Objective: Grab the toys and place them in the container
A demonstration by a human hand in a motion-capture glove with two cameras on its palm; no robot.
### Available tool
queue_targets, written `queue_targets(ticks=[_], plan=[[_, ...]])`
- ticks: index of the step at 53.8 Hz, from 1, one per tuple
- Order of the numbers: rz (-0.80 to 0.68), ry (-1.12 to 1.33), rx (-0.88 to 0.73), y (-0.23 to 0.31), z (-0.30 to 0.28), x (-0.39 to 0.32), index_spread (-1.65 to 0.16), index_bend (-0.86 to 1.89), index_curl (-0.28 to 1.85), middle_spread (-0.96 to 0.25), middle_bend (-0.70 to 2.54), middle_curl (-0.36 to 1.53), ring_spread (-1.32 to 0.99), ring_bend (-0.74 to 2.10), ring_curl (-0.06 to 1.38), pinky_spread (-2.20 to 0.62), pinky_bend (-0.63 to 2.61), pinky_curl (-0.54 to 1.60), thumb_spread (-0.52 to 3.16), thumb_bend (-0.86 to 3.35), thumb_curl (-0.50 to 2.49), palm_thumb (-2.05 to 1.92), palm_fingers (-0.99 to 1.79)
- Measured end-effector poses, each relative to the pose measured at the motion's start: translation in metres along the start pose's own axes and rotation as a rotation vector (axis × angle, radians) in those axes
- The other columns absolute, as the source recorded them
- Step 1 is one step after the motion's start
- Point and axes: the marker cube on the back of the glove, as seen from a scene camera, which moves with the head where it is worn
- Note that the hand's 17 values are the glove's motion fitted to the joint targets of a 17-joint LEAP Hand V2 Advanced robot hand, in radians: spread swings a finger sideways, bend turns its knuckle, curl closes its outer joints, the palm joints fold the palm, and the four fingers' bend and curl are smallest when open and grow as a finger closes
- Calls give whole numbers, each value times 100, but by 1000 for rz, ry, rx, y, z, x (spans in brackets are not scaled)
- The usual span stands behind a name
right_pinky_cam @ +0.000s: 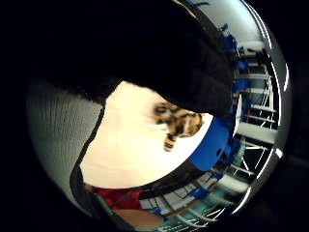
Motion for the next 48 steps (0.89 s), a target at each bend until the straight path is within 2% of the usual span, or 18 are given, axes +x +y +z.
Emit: queue_targets(ticks=[11,21,38,44,48], plan=[[152,17,-14,14,24,94,-31,10,14,-2,10,22,9,18,24,14,126,38,99,-8,31,-10,-29],[234,48,-43,21,35,144,-32,11,15,-2,11,21,9,17,24,15,124,36,96,-9,27,-11,-27],[284,31,-92,26,83,182,-32,3,12,-2,13,20,9,19,23,15,138,39,92,-9,23,-11,-26],[289,19,-73,24,94,185,-32,0,8,-2,15,21,9,29,26,12,142,39,95,-7,22,-8,-21],[279,47,-99,24,98,183,-34,5,7,-3,16,22,6,48,31,9,138,38,101,-4,23,-3,-6]])
